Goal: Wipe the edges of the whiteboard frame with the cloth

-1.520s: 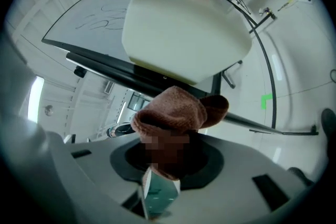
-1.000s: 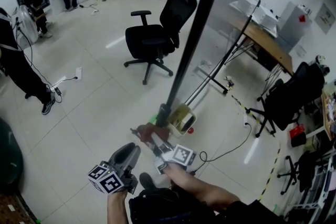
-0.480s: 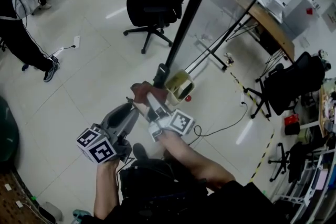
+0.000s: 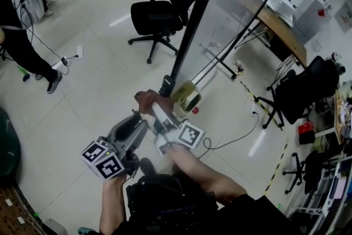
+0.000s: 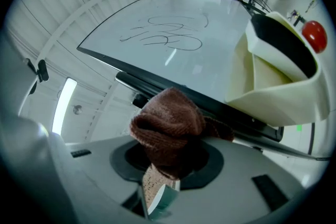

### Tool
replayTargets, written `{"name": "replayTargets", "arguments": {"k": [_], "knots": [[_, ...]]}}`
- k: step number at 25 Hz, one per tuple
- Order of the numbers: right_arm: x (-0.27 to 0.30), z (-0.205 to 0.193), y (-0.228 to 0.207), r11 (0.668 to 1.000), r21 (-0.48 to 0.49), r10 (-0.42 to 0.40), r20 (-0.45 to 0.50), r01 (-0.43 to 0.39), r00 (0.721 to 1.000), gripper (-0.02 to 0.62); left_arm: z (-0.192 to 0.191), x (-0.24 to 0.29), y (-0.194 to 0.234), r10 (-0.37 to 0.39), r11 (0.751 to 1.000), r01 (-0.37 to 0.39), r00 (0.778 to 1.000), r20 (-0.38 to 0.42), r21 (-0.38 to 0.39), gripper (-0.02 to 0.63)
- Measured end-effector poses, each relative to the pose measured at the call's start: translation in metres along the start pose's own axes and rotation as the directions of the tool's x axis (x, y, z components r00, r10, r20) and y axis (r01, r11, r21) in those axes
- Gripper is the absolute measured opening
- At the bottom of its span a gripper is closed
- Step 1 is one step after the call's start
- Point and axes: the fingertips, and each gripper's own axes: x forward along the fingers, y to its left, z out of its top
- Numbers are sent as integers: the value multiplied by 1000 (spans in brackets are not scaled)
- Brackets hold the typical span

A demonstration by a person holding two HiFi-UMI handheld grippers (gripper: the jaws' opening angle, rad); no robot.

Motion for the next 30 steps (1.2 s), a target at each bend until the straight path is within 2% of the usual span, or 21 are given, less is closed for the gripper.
{"name": "replayTargets", "arguments": {"k": [7,21,25,28,30], "knots": [[4,10,31,995,-86,51,4,-50,999,127,5,0,-7,-18,1000,18,1000,6,18,135],[-13,21,74,994,-23,106,-2,-106,994,127,22,-5,-22,-51,997,50,998,28,58,135],[-11,40,105,982,-97,168,34,-164,985,127,31,-5,-27,-78,993,75,996,35,88,135],[-2,56,114,981,-142,140,43,-133,989,127,35,0,-29,-85,991,81,996,32,104,135],[0,56,108,990,-109,99,45,-93,994,126,35,4,-30,-89,990,86,996,24,108,135]]}}
